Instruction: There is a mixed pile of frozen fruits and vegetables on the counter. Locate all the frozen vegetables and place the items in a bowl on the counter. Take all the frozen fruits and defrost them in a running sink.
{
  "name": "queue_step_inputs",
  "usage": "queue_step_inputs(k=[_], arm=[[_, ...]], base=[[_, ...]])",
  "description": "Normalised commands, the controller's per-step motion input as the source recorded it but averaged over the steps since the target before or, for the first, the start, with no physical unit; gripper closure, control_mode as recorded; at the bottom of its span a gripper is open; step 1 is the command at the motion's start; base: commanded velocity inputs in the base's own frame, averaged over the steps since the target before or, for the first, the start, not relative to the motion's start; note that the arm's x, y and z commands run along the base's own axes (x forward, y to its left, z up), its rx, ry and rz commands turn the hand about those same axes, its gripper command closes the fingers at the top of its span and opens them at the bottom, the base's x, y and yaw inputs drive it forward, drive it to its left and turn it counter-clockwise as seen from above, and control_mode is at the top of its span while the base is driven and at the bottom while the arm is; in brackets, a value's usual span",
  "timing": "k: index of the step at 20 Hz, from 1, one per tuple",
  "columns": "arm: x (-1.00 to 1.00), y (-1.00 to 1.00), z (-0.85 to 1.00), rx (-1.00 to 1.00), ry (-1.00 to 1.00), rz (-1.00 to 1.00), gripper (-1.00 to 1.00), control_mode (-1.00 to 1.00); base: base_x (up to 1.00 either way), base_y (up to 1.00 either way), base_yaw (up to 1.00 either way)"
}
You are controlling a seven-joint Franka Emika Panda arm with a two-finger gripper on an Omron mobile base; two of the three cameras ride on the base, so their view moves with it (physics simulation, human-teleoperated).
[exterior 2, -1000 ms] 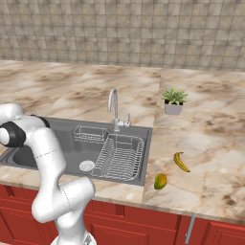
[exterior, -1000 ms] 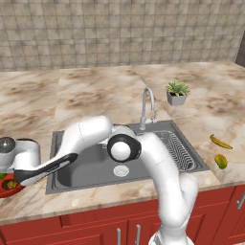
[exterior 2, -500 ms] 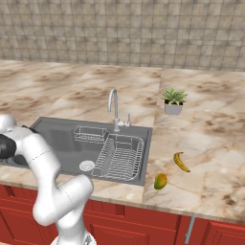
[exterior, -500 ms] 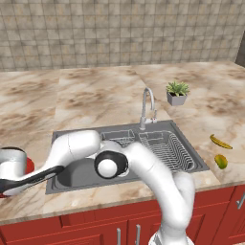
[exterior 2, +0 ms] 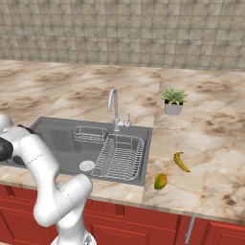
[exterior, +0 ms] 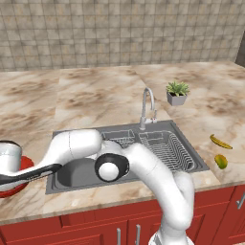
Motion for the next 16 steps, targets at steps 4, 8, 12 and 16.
queue_step_inputs(k=[4,8,12,16], arm=[[0.0,-0.71,0.33,0.02,-0.05,-0.07,-1.0,-1.0],[0.0,-0.9,0.48,0.07,-0.06,-0.08,-1.0,-1.0],[0.0,-0.99,0.44,0.07,-0.06,-0.06,-1.0,-1.0],[0.0,-1.0,0.24,0.06,-0.04,-0.05,-1.0,-1.0]], base=[[0.0,0.0,0.0],[0.0,0.0,0.0],[0.0,0.0,0.0],[0.0,0.0,0.0]])
